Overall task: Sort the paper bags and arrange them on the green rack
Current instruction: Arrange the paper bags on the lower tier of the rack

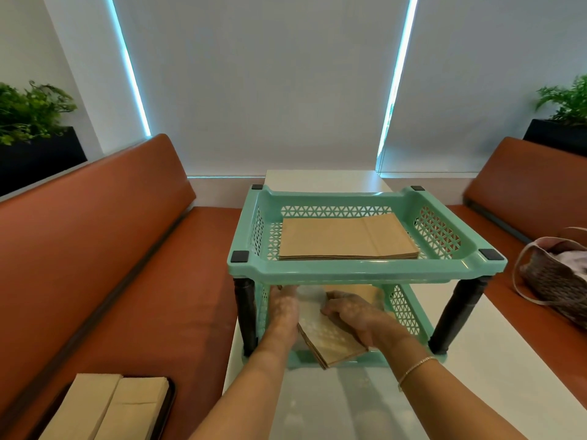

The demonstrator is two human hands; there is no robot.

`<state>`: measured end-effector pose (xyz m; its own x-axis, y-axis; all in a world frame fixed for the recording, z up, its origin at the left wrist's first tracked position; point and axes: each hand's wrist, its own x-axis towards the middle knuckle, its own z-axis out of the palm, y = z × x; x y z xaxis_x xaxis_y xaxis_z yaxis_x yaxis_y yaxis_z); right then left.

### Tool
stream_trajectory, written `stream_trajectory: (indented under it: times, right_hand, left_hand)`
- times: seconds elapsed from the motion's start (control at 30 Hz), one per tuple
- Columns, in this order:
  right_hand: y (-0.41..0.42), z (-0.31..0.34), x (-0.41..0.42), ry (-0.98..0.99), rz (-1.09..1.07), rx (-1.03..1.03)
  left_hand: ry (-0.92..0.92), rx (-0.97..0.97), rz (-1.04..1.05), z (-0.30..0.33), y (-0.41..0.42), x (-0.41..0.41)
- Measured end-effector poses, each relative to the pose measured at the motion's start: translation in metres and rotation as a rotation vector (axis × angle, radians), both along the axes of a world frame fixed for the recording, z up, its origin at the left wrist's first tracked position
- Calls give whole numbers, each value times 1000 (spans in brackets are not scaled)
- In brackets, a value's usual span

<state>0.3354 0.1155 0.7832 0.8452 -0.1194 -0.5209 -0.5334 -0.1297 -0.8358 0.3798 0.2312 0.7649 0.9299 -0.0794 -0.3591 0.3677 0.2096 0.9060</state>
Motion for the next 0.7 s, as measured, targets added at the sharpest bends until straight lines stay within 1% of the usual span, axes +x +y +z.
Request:
stream_trajectory:
  times: [0.07, 0.13, 0.27, 0.3, 0.37, 0.4, 0.43, 0.47, 0.5, 0.53, 0.6, 0.7]
  right_hand:
    - [2, 2, 0, 1, -12, -21]
    - [1, 0, 3, -20, -63, -18]
    - [3, 2, 8, -101, -242, -21]
    - [2, 1, 9, -121, -264, -33]
    - [-3, 3, 11, -169, -281, -67]
    - [-9, 2, 12, -177, -265, -169]
    - [-17, 1, 15, -178, -221, -331]
    - [-24, 0, 16, -150, -142, -532]
    - [-31, -2, 16, -109, -29, -685]
    - [-36, -4, 14, -39, 95, -776]
    - [-47, -16, 13, 85, 279, -816]
    - [-53, -27, 9, 125, 420, -959]
  left_hand:
    - [7, -6, 15, -1, 0, 2]
    - [8, 7, -12, -1, 1, 1]
    - [41, 12, -157, 0, 1, -10]
    - [43, 64, -179, -4, 0, -11]
    - [-23, 187, -175, -5, 2, -10]
    - [-73, 266, -142, -4, 4, -8]
    - [-121, 346, -95, -4, 6, -7]
    - [-157, 409, -38, -4, 8, -6]
    - [-181, 441, 2, -5, 11, -6]
    - [-201, 471, 36, -5, 13, -7]
    - [-233, 512, 62, -8, 16, -9]
    - [-279, 562, 48, -15, 14, -13]
